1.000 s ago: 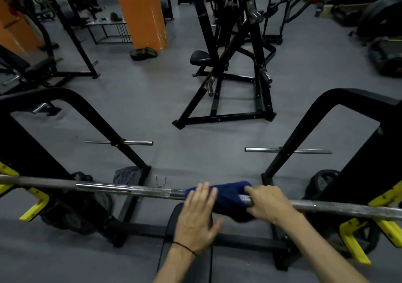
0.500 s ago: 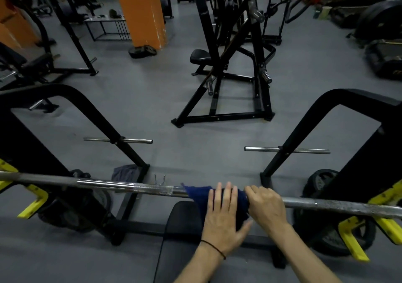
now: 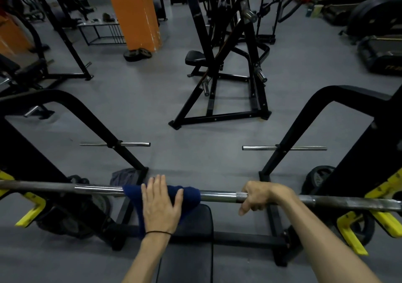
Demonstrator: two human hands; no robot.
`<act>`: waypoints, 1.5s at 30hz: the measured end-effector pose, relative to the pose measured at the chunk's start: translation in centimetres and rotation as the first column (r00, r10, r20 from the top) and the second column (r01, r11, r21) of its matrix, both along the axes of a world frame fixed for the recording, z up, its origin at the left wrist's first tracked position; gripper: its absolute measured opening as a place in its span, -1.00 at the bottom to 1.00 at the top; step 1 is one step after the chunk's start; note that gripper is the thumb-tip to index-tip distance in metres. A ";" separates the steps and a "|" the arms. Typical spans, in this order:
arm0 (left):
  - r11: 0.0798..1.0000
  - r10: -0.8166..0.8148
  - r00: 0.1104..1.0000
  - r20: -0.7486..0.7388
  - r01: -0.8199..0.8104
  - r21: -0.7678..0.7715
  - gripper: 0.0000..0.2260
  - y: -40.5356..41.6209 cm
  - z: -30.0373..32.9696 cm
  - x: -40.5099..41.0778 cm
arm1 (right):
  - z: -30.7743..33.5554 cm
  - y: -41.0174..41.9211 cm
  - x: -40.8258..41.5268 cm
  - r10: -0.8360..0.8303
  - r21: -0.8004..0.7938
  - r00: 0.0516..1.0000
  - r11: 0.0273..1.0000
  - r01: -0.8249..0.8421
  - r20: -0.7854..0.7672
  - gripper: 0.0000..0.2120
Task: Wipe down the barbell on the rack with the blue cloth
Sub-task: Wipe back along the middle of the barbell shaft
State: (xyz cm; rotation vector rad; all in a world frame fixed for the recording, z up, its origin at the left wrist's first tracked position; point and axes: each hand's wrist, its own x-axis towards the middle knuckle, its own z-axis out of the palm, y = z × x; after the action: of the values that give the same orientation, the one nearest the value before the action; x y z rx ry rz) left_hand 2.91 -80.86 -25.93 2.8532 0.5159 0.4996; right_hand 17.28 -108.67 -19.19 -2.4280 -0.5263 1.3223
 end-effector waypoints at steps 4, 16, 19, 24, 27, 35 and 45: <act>0.989 -0.146 0.988 -0.046 0.146 0.006 -0.31 -5.2 0.2 0.9 | 0.2 0.4 -0.2 0.016 0.002 1.000 1.000 -0.016 -0.001 -0.68; 0.914 -0.393 0.919 0.043 0.385 0.129 -0.28 -4.8 -1.3 -1.0 | -4.8 0.4 -5.4 0.079 -0.042 0.293 0.990 -0.133 0.953 -0.60; 0.950 -0.275 0.958 0.085 0.257 0.180 -0.30 1.0 -1.4 -1.8 | -4.8 0.3 -5.3 0.014 0.024 0.253 0.989 -0.149 0.967 -0.66; 0.996 -0.048 0.993 0.112 0.040 0.075 -0.33 -4.2 -0.8 0.0 | -4.6 0.7 -5.3 -0.029 0.064 0.271 0.991 -0.122 0.962 -0.63; 0.931 -0.363 0.926 0.099 0.357 0.074 -0.29 -13.1 -0.6 0.5 | -4.7 0.7 -5.2 0.022 0.017 0.305 0.992 -0.125 0.952 -0.60; 0.899 -0.430 0.900 0.072 0.419 0.129 -0.30 -4.0 -0.7 -1.0 | -2.7 1.1 -4.8 0.188 -0.164 0.435 0.982 -0.092 0.881 -0.83; 0.987 -0.125 0.990 0.068 0.117 0.111 -0.25 1.8 -0.2 -1.2 | 0.6 1.5 -0.5 0.055 -0.043 0.998 0.998 -0.054 0.030 -0.87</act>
State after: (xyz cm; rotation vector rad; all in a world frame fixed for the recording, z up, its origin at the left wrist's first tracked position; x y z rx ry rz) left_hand 1.74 -79.03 -26.13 2.9302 0.3095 0.6274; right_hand 16.82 -107.13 -18.60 -2.4886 -0.5823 1.3320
